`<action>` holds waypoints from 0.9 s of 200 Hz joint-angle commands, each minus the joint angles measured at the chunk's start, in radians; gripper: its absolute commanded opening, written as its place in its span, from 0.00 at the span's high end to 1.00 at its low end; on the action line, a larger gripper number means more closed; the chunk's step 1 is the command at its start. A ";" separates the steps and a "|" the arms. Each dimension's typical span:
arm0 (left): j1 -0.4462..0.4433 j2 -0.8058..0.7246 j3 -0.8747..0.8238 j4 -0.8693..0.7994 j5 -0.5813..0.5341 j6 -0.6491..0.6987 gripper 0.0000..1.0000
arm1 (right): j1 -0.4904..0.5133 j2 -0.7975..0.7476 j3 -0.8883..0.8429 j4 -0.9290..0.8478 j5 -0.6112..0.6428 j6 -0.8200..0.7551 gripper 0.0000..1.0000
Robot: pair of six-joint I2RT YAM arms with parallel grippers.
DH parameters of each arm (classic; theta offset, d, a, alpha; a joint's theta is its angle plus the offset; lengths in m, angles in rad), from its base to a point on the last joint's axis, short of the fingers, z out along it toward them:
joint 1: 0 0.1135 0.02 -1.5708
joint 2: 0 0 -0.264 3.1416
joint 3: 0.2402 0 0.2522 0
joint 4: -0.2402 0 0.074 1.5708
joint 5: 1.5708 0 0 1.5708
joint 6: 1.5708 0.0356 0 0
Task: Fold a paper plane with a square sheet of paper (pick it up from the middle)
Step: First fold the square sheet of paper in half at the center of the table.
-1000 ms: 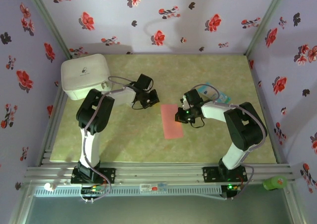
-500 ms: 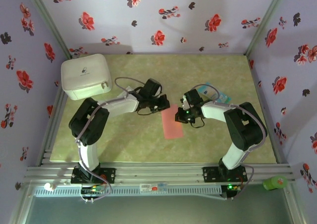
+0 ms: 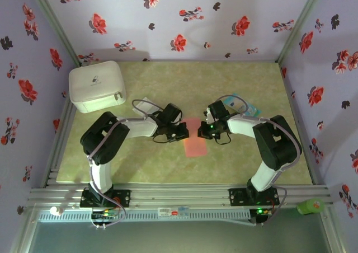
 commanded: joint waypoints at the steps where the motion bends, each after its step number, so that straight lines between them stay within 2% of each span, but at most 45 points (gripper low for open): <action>1: -0.002 0.020 -0.061 0.027 -0.014 -0.001 0.96 | -0.005 0.046 -0.052 -0.140 0.153 -0.003 1.00; 46: 0.013 -0.040 -0.091 0.009 -0.051 0.029 0.93 | -0.005 0.046 -0.052 -0.142 0.157 -0.002 1.00; 97: -0.008 -0.129 -0.065 0.018 0.014 -0.021 0.91 | -0.005 0.042 -0.052 -0.144 0.156 -0.002 1.00; 148: -0.062 -0.114 -0.107 0.147 0.057 -0.106 0.91 | -0.005 0.042 -0.055 -0.139 0.160 -0.001 1.00; 180: -0.096 -0.079 -0.128 0.166 0.070 -0.105 0.91 | -0.005 0.046 -0.053 -0.138 0.158 -0.001 1.00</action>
